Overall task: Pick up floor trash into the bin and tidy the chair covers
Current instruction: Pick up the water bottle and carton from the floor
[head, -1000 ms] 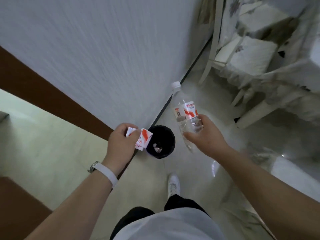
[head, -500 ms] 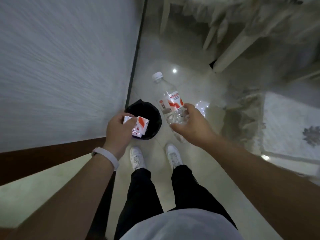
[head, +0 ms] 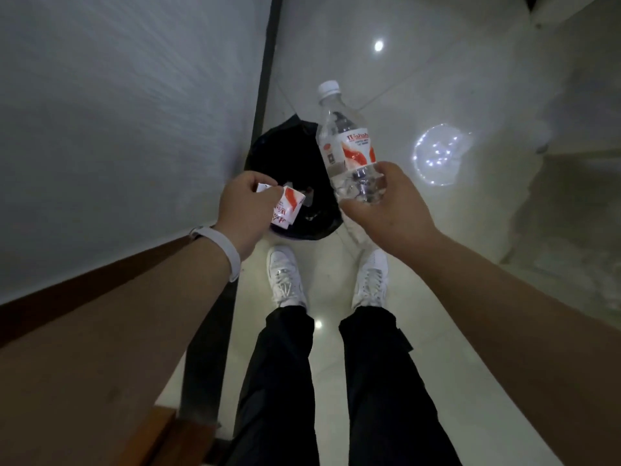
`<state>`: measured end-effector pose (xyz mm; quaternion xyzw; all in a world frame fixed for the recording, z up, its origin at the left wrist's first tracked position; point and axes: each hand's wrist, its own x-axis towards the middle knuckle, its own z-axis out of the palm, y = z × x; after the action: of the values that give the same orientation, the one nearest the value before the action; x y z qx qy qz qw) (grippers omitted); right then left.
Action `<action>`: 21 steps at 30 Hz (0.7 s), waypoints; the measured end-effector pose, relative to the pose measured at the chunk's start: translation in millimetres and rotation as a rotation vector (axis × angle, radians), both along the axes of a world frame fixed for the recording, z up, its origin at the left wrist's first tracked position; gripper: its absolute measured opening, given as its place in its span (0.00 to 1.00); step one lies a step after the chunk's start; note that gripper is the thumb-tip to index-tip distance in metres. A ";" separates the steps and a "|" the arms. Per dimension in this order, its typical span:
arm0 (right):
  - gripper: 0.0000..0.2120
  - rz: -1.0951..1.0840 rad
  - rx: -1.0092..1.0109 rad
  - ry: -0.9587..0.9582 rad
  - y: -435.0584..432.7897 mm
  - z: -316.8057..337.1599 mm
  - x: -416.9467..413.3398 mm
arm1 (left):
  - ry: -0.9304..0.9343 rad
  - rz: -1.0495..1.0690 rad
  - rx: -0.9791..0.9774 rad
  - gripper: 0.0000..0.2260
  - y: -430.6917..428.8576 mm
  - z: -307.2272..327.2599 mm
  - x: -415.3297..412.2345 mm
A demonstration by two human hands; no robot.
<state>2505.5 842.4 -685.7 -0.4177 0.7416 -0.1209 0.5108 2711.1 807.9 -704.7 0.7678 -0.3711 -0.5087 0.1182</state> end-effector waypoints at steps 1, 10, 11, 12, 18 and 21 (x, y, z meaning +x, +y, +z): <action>0.28 0.009 -0.008 0.006 -3.9 -20.5 2.5 | -0.005 -0.008 0.006 0.02 -0.8 -20.3 0.7; 0.30 0.108 -0.036 0.105 -10.5 -166.2 32.6 | -0.091 -0.050 -0.017 0.02 2.0 -164.0 10.3; 0.30 0.111 -0.036 0.120 -9.0 -177.2 35.1 | -0.101 -0.051 -0.017 0.02 2.9 -173.1 10.7; 0.29 0.112 -0.039 0.131 -8.1 -186.8 37.9 | -0.108 -0.057 -0.016 0.02 4.0 -180.5 11.2; 0.26 0.178 -0.100 0.162 -13.8 -203.5 50.5 | -0.105 -0.118 -0.039 0.02 7.8 -181.7 13.1; 0.24 0.263 -0.116 0.211 -16.4 -188.3 49.2 | -0.093 -0.234 -0.087 0.04 6.1 -161.7 15.7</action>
<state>2554.7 826.0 -874.1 -0.5504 0.7217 -0.0511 0.4166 2726.7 813.9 -866.4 0.7360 -0.4851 -0.4665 0.0740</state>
